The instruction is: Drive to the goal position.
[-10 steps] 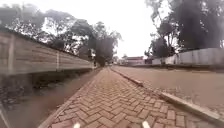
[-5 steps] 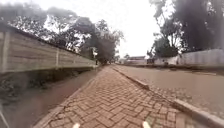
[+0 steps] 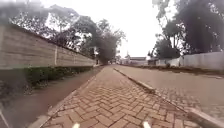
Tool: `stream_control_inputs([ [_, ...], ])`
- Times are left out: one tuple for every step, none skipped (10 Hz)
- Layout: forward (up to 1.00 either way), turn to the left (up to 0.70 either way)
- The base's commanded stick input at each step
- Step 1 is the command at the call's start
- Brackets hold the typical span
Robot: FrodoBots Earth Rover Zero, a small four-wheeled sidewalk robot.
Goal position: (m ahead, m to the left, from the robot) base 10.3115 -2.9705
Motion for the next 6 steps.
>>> stream_control_inputs([
  [0.70,0.00],
  [0.70,0.00],
  [0.70,0.00],
  [0.70,0.00],
  [0.70,0.00],
  [0.70,0.00],
])
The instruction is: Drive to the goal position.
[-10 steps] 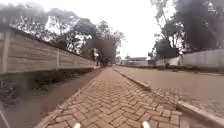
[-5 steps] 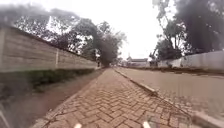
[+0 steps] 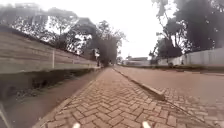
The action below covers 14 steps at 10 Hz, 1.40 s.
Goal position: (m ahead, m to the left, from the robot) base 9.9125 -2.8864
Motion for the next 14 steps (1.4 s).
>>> stream_control_inputs([
  [0.70,0.02],
  [0.70,0.05],
  [0.70,0.00],
  [0.70,0.00],
  [0.70,0.00],
  [0.70,0.00],
  [0.70,0.00],
  [0.70,0.00],
  [0.70,0.00],
  [0.70,0.00],
  [0.70,0.00],
  [0.70,0.00],
  [0.70,0.05],
  [0.70,0.10],
])
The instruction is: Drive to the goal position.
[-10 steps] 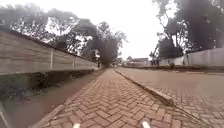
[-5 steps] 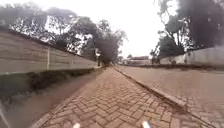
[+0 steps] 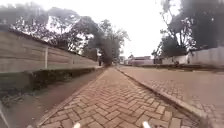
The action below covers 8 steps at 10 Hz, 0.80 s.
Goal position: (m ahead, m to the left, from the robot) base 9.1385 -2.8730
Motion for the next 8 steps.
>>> stream_control_inputs([
  [0.70,0.08],
  [0.70,0.04],
  [0.70,0.00],
  [0.70,0.00],
  [0.70,0.00],
  [0.70,0.00],
  [0.70,0.00],
  [0.70,0.00],
])
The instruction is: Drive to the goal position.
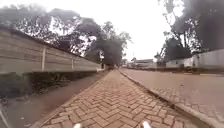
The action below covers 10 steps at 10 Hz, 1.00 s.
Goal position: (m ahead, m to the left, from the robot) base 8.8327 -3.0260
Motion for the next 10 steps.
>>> stream_control_inputs([
  [0.70,0.00],
  [0.70,0.00],
  [0.70,0.00],
  [0.70,0.09],
  [0.70,0.06],
  [0.70,0.03],
  [0.70,0.02],
  [0.70,0.04],
  [0.70,0.02],
  [0.70,0.00],
])
